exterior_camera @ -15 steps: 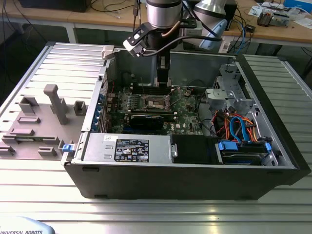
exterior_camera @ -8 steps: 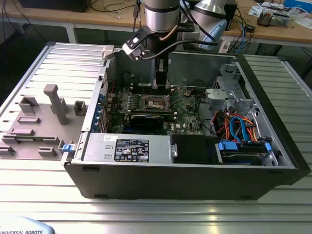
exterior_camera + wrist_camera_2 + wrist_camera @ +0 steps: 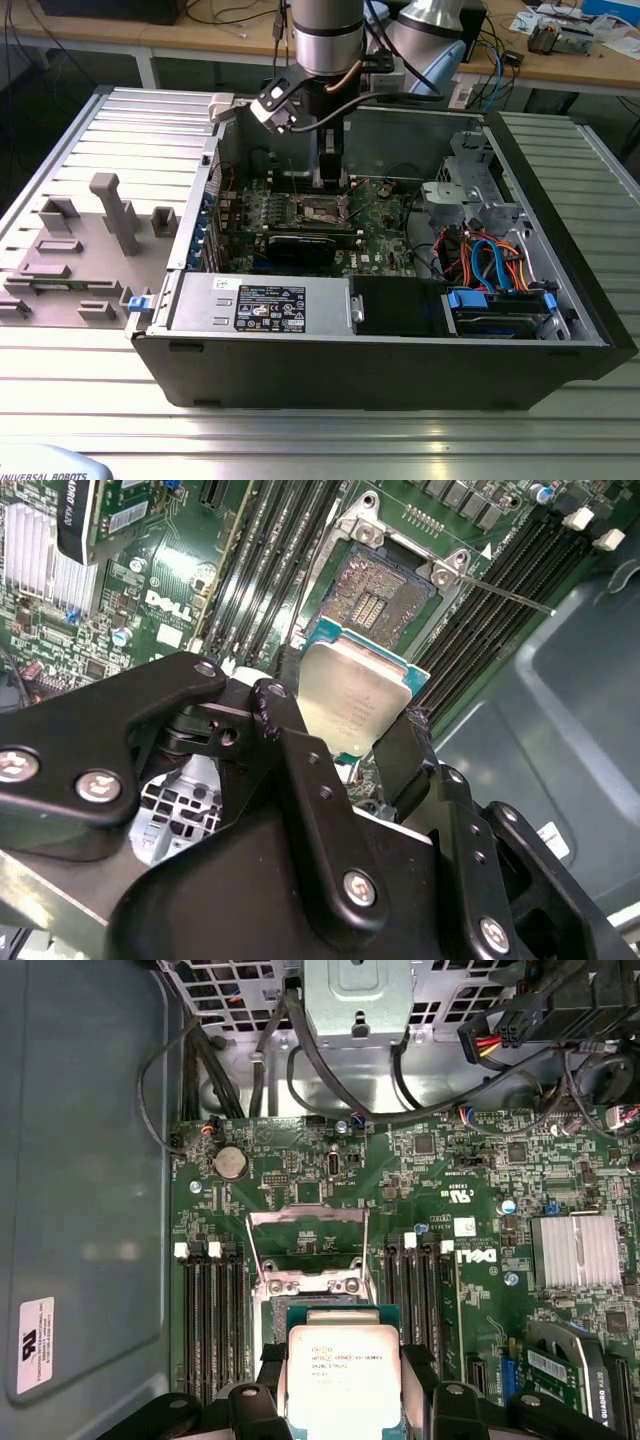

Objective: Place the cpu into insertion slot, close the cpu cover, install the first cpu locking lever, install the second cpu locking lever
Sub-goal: 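Place the cpu into insertion slot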

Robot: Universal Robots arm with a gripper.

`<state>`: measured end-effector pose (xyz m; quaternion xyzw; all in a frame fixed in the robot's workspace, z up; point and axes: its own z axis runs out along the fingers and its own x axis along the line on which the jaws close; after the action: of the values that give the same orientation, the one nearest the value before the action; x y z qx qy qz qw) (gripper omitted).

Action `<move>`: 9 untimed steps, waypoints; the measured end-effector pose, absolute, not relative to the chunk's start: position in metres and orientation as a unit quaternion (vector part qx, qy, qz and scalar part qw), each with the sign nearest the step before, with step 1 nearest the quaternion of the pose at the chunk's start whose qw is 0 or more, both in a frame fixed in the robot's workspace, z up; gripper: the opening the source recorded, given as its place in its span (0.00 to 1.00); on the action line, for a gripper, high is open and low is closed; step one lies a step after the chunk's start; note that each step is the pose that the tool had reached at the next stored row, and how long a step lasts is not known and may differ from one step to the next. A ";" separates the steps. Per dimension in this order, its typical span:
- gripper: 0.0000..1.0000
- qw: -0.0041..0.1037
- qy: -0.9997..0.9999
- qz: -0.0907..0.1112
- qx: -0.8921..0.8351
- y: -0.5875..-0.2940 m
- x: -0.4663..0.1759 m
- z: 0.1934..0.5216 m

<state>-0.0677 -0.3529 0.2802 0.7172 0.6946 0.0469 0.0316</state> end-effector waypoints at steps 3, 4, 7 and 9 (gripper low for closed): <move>0.54 0.032 0.695 0.047 0.716 -0.353 -0.068 0.277; 0.54 0.032 0.696 0.047 0.716 -0.353 -0.068 0.276; 0.54 0.032 0.696 0.047 0.716 -0.352 -0.069 0.272; 0.54 0.032 0.696 0.047 0.716 -0.352 -0.069 0.269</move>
<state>-0.0690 -0.3520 0.2688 0.7156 0.6962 0.0471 0.0317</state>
